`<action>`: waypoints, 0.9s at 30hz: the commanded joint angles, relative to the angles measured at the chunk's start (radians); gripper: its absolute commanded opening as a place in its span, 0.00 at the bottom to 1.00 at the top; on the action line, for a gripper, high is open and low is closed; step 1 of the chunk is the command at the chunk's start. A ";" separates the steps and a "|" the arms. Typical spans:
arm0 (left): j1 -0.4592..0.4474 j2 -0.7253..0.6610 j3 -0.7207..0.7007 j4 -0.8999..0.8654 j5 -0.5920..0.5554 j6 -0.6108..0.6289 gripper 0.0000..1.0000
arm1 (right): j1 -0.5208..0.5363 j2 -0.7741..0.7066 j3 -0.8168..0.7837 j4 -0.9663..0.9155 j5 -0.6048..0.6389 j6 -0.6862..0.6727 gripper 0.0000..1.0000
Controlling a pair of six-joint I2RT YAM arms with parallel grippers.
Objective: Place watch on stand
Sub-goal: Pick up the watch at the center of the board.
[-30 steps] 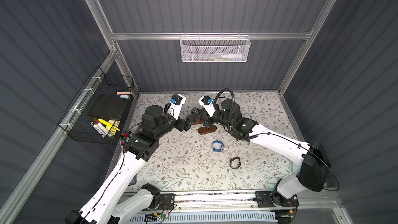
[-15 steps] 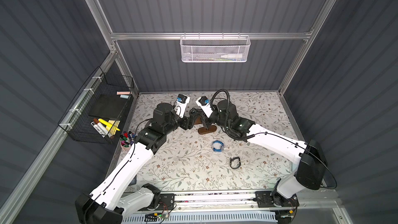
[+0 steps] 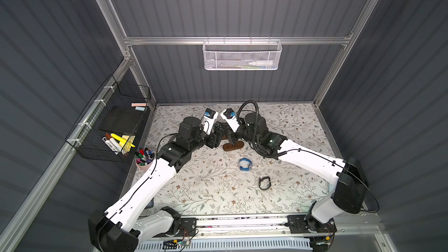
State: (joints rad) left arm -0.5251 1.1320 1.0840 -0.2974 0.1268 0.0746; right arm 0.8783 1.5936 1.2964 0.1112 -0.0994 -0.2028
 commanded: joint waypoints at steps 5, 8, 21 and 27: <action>-0.012 0.015 0.044 0.017 -0.053 0.016 0.65 | 0.008 -0.018 0.022 0.028 -0.002 -0.006 0.00; -0.013 0.026 0.055 0.014 -0.049 0.016 0.60 | 0.008 -0.017 0.019 0.030 -0.002 -0.006 0.00; -0.014 0.031 0.054 0.006 0.060 0.033 0.25 | 0.003 -0.019 0.012 0.036 0.052 -0.001 0.00; -0.014 0.034 0.046 -0.008 0.034 0.042 0.24 | -0.034 -0.042 0.001 0.025 0.092 0.020 0.29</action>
State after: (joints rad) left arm -0.5335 1.1709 1.1198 -0.2974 0.1314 0.0948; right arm 0.8646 1.5875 1.2961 0.1143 -0.0502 -0.1902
